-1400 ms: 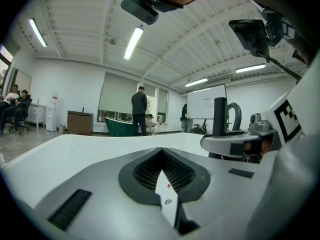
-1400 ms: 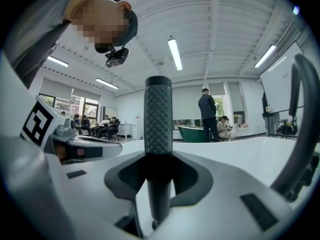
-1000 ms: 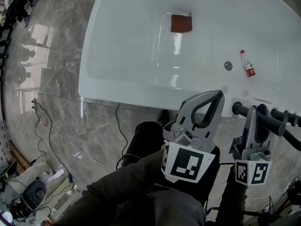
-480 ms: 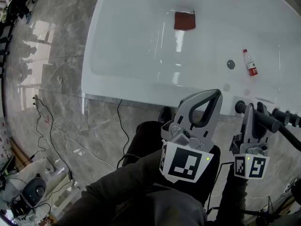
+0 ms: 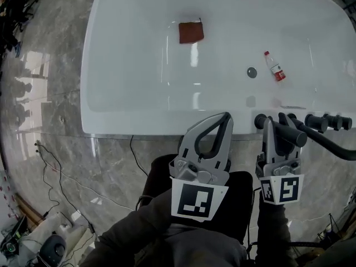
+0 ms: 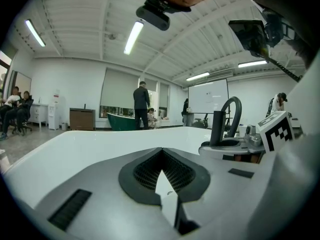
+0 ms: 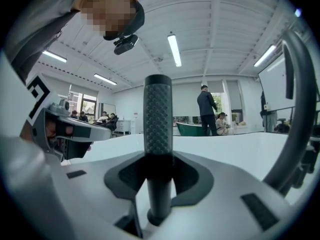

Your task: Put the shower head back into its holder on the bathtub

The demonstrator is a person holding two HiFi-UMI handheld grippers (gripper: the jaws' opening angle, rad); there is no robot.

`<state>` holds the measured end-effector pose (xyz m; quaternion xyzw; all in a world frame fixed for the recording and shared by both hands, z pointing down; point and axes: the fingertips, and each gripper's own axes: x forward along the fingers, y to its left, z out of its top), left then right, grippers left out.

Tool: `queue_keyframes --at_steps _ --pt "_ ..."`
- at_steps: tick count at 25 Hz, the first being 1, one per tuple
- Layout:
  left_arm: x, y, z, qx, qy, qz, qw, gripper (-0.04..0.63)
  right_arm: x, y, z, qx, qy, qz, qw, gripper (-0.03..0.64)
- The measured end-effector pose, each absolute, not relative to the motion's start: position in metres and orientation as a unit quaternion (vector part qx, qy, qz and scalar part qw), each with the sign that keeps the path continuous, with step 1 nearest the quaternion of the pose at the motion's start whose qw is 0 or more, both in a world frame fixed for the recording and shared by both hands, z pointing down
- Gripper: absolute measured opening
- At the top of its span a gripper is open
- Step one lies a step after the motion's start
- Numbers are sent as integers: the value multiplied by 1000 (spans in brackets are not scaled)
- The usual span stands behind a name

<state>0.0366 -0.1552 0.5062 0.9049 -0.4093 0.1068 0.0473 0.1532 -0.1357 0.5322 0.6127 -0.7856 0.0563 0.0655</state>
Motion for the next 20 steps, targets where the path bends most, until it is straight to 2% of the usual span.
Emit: queue_keyframes --at_steps 2,5,6,20 --pt "40 -154 509 906 -405 112 47 3 155 -135 533 611 -787 59 57 129" --pt "47 -152 513 907 -400 120 49 3 160 -132 538 617 -782 66 50 206" --pt "49 -150 514 907 -400 123 53 3 162 -132 540 619 -781 71 48 212" --pt "62 -150 514 901 -410 125 66 3 162 -131 539 608 -789 76 42 215"
